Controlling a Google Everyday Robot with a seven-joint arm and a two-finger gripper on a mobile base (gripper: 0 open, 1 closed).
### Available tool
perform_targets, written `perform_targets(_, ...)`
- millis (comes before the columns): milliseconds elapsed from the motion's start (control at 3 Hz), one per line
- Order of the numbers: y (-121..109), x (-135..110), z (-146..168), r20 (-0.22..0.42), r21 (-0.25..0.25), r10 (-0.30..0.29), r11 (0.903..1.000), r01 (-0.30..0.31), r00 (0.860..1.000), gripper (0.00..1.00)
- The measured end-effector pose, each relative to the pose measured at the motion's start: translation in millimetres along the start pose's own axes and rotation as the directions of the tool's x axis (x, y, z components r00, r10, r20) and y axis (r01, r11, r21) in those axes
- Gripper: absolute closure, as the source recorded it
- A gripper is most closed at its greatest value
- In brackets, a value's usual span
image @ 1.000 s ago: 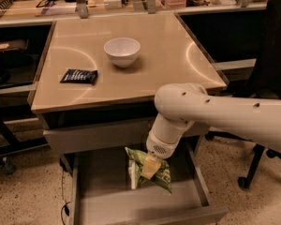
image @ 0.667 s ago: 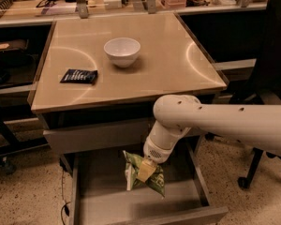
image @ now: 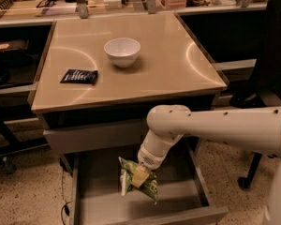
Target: Place green jalapeno chip bag into middle drawer
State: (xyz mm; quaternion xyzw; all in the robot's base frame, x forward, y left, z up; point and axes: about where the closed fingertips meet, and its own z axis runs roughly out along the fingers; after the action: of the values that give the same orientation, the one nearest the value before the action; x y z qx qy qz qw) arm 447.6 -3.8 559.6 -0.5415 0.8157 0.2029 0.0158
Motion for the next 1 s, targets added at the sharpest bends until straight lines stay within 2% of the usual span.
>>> perform_targets(333,-13.3,-12.9,42.3,0.030,-0.016,0.024,0.9996,-0.024,0.999,1.00)
perform_targets(1000,-35.5,-21.9,93.4,0.079,-0.027,0.085,0.9962,-0.083,0.993,1.00)
